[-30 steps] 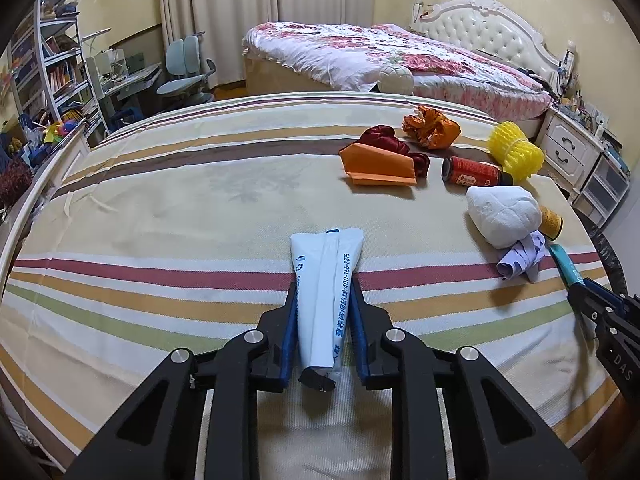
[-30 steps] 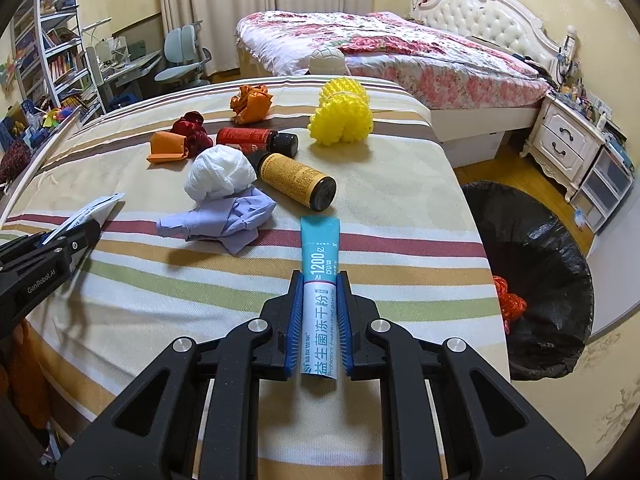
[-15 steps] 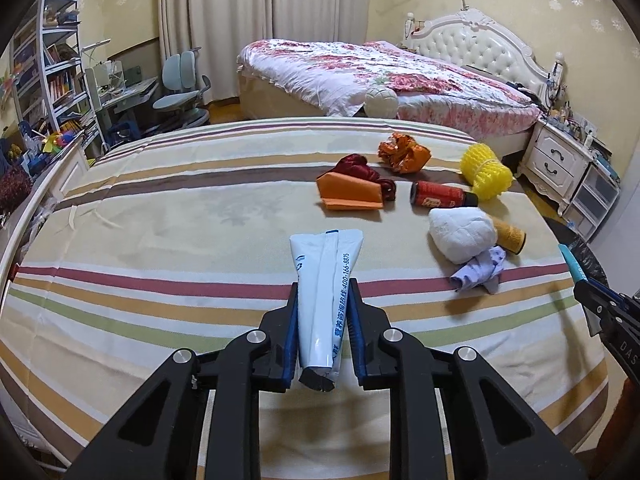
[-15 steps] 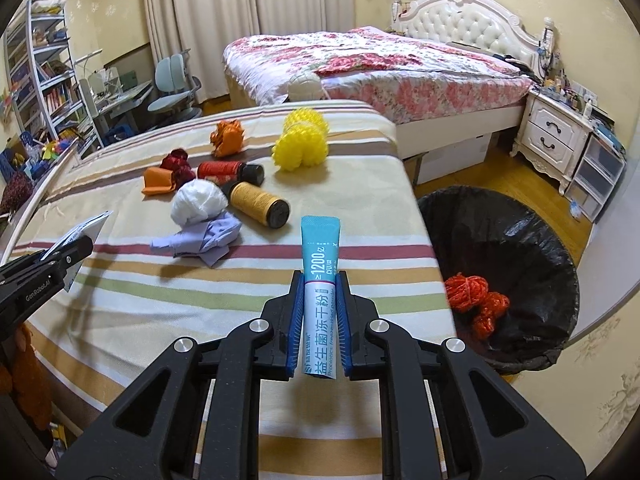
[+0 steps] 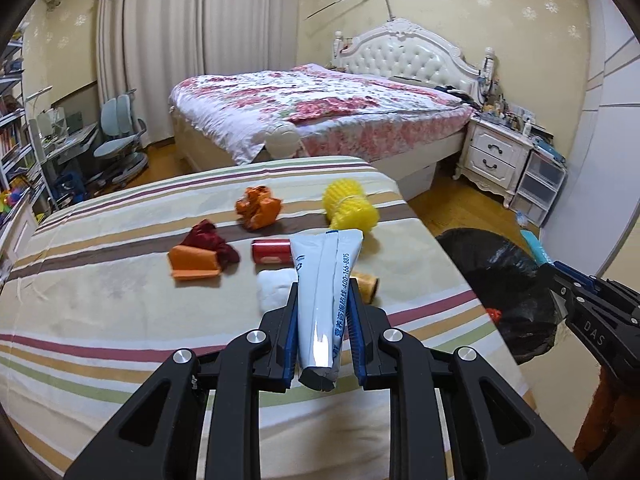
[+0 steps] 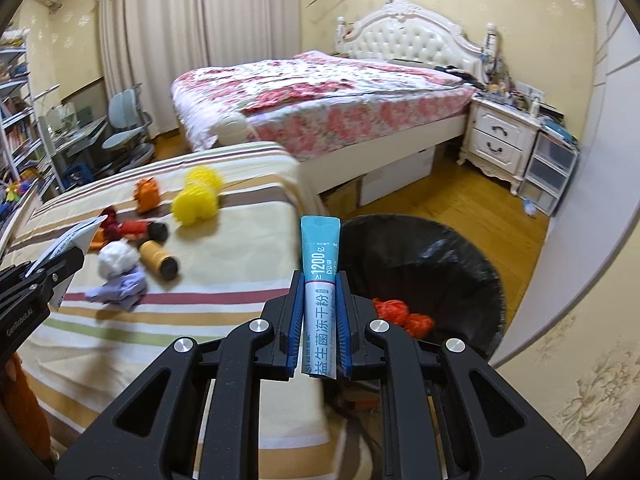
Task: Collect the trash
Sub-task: 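Carry both tubes in both tools over the black trash bin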
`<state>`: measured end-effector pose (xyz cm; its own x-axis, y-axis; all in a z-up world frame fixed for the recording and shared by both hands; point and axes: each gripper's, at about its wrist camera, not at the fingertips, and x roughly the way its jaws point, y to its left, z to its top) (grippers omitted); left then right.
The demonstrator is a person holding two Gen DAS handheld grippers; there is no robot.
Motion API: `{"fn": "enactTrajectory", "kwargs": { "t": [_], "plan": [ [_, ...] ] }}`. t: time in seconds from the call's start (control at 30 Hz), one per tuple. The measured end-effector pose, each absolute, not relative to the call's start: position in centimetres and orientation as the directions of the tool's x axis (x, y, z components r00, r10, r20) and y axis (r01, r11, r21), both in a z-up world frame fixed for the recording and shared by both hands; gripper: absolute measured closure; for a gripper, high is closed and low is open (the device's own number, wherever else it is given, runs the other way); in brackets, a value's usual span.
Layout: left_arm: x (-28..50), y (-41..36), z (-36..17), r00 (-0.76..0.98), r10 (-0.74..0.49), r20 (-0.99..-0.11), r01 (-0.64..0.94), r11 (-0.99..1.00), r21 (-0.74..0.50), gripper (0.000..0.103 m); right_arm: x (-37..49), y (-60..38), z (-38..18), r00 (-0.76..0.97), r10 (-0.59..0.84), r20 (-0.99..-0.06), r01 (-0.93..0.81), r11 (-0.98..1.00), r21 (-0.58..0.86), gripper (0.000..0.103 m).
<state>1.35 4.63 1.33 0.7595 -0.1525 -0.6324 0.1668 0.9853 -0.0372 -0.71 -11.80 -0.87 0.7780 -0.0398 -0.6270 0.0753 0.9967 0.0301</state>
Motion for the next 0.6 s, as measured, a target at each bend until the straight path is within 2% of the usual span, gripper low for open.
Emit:
{"fn": "enactTrajectory", "kwargs": {
  "t": [0.27,0.6],
  "plan": [
    [3.6,-2.3,1.2,0.745,-0.231,-0.626,0.279,0.960,-0.022,0.081,0.6,-16.0,-1.4,0.773,-0.092,-0.628,0.139,0.990,0.026,0.088],
    [6.7,-8.4,-0.1,0.741,-0.233,-0.630,0.327,0.944,0.035,0.081,2.9,-19.1,-2.9,0.754,-0.119,-0.646,0.180,0.983,0.029,0.087]
  ]
}}
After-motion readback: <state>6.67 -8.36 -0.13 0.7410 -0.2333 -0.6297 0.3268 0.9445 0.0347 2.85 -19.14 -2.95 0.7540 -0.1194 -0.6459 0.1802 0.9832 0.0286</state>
